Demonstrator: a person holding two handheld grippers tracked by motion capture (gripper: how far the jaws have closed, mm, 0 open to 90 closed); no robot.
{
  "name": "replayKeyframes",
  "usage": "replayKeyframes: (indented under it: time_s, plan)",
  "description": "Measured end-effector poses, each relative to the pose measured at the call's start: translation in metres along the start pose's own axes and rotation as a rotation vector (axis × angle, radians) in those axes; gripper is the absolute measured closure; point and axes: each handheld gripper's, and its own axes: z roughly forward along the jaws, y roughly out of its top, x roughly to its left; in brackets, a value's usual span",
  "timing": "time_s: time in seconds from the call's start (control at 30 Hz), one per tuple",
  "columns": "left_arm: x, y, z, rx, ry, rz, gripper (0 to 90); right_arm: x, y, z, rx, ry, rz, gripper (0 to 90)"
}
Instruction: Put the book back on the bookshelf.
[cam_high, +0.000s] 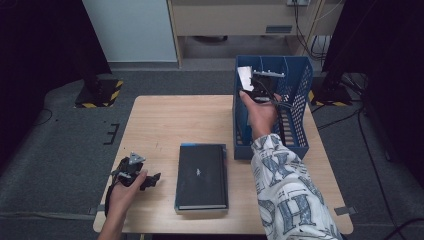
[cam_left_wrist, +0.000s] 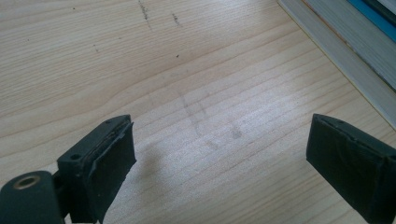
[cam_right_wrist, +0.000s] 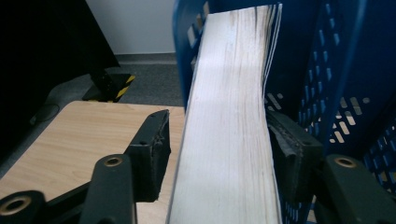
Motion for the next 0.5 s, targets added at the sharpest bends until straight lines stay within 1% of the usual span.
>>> replayKeyframes:
  time_s: [0.1, 0.23, 0.4, 0.5]
  plan:
    - [0.0, 0.0, 0.0, 0.001, -0.001, 0.0, 7.4, 0.004, -0.001, -0.003, 0.003, 0.024, -0.011, 43.1]
    - [0.0, 0.0, 0.0, 0.002, -0.002, -0.001, 7.4, 0.009, -0.001, -0.006, 0.008, 0.052, -0.014, 43.0]
    - [0.0, 0.0, 0.0, 0.0, -0.002, -0.003, 7.4, 0.013, -0.001, -0.006, 0.007, 0.056, -0.028, 42.5]
    - [0.0, 0.0, 0.0, 0.0, -0.003, -0.002, 7.4, 0.011, -0.001, -0.007, 0.007, 0.062, -0.017, 41.8]
